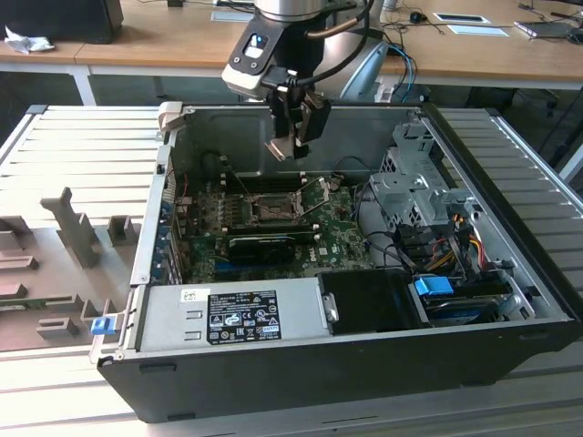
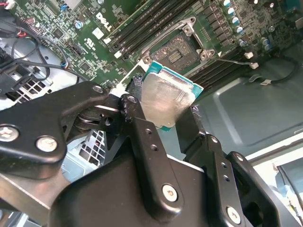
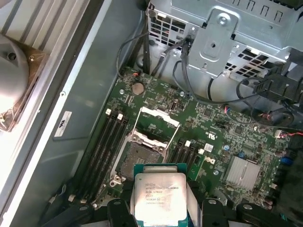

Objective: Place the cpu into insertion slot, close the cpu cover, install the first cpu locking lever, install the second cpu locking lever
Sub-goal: 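Place the cpu into insertion slot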

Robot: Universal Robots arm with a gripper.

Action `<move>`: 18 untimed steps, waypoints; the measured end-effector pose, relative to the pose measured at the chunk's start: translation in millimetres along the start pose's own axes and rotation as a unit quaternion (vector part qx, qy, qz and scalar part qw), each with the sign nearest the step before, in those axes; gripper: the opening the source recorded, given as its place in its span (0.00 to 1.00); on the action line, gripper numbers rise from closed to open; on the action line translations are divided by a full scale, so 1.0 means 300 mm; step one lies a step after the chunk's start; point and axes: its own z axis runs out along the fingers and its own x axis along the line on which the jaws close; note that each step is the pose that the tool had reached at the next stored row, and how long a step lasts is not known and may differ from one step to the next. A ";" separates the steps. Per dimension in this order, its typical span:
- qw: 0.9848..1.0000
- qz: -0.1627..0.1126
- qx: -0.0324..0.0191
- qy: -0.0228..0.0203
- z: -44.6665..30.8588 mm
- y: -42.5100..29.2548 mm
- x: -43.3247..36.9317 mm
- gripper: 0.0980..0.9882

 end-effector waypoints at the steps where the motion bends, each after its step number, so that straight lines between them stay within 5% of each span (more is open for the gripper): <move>1: 1.000 0.002 0.000 0.000 0.001 0.000 0.000 0.48; 18: 0.999 0.051 -0.001 -0.005 0.014 -0.001 0.000 0.48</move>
